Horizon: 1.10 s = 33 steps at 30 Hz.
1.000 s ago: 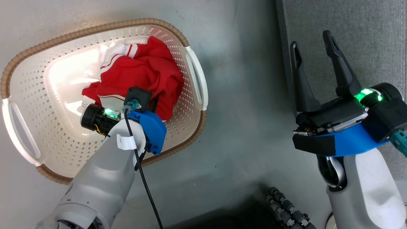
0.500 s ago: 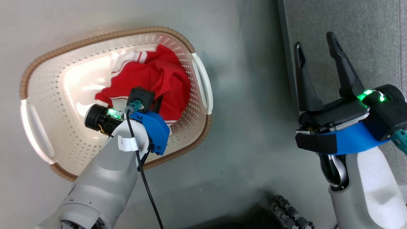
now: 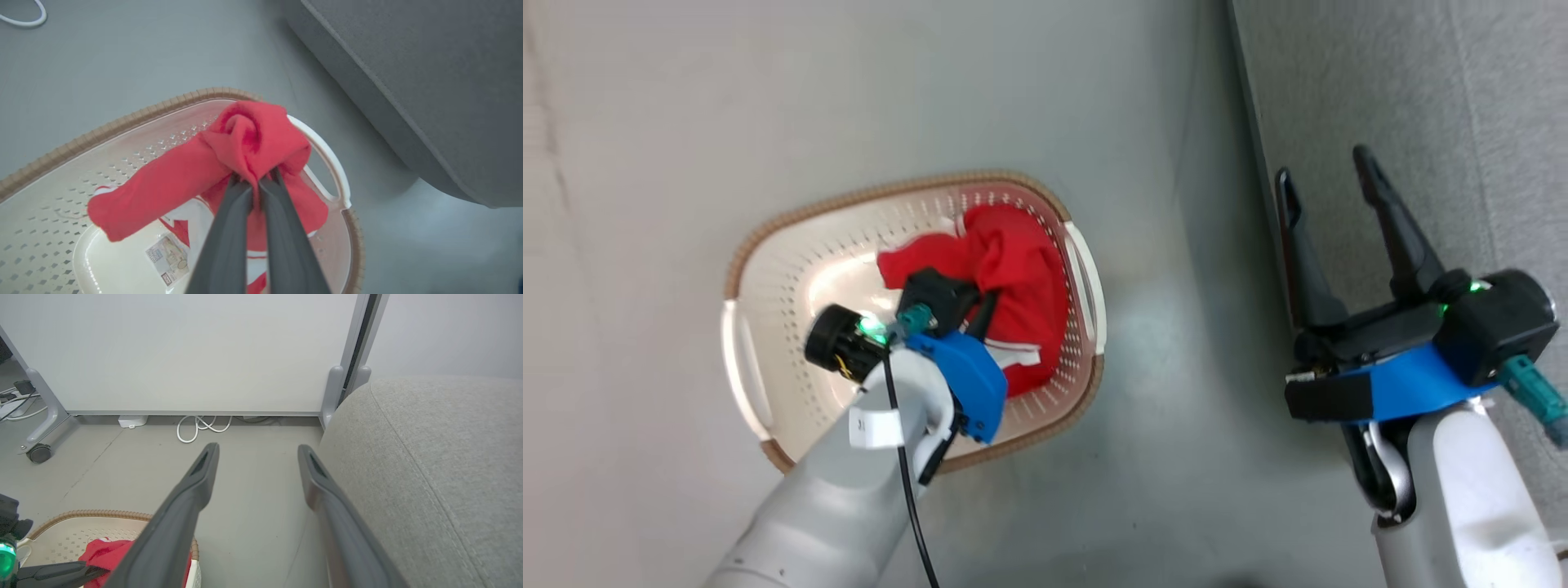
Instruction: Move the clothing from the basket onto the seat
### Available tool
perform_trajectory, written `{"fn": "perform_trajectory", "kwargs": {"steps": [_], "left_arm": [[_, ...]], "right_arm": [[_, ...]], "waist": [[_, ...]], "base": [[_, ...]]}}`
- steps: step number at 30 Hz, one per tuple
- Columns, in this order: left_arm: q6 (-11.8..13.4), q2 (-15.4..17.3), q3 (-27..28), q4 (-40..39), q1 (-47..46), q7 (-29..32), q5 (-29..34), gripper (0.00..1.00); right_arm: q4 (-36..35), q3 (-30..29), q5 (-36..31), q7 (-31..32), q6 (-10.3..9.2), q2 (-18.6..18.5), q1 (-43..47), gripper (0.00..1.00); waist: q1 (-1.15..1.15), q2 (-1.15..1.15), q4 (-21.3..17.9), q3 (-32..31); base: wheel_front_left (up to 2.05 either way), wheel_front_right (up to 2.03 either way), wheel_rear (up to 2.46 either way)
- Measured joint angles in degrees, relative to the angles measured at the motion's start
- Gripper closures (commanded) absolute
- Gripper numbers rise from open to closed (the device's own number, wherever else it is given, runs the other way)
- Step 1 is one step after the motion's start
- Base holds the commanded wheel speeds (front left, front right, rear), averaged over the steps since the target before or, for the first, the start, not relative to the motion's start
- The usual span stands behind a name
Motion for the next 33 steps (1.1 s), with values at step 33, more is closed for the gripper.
{"fn": "perform_trajectory", "kwargs": {"steps": [33], "left_arm": [[-0.1, -0.1, -18.2, -18.4, 1.5, 0.0, -12.5, 1.00]], "right_arm": [[2.4, -0.1, 2.1, 7.0, -0.01, -0.1, 17.9, 0.00]], "waist": [[-0.01, 0.00, 9.0, -36.5]], "base": [[0.00, 0.00, 0.00]]}}
